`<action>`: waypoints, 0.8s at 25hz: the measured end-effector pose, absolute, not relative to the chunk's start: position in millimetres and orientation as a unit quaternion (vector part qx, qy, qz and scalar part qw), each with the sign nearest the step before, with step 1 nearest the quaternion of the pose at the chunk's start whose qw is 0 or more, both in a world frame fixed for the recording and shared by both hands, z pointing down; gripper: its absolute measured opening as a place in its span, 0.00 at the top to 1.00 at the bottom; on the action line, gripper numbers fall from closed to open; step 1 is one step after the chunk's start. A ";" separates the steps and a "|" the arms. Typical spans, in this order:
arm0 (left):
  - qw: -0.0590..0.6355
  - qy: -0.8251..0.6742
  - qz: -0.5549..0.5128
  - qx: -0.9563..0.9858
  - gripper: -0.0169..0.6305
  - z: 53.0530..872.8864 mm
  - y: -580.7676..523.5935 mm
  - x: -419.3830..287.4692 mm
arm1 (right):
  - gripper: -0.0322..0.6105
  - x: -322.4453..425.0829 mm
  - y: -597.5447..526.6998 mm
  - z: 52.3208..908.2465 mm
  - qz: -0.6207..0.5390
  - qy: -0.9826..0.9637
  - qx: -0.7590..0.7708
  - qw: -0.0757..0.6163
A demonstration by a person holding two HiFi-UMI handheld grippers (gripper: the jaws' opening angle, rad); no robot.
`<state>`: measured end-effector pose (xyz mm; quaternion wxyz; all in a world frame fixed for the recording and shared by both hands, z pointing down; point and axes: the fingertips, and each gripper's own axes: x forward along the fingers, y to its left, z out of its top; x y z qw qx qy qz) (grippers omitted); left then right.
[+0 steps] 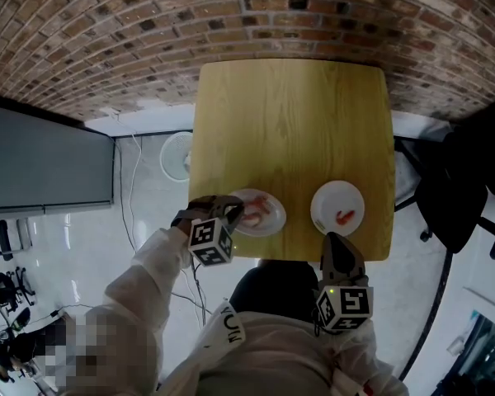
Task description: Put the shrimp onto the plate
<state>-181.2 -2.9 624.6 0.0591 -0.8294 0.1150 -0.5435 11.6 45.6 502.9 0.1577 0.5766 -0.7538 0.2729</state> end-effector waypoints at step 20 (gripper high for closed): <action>0.013 0.158 -0.501 -0.851 0.92 623.6 6.1 -190.2 | 0.91 1.3 51.6 503.6 0.272 -0.751 0.579 0.164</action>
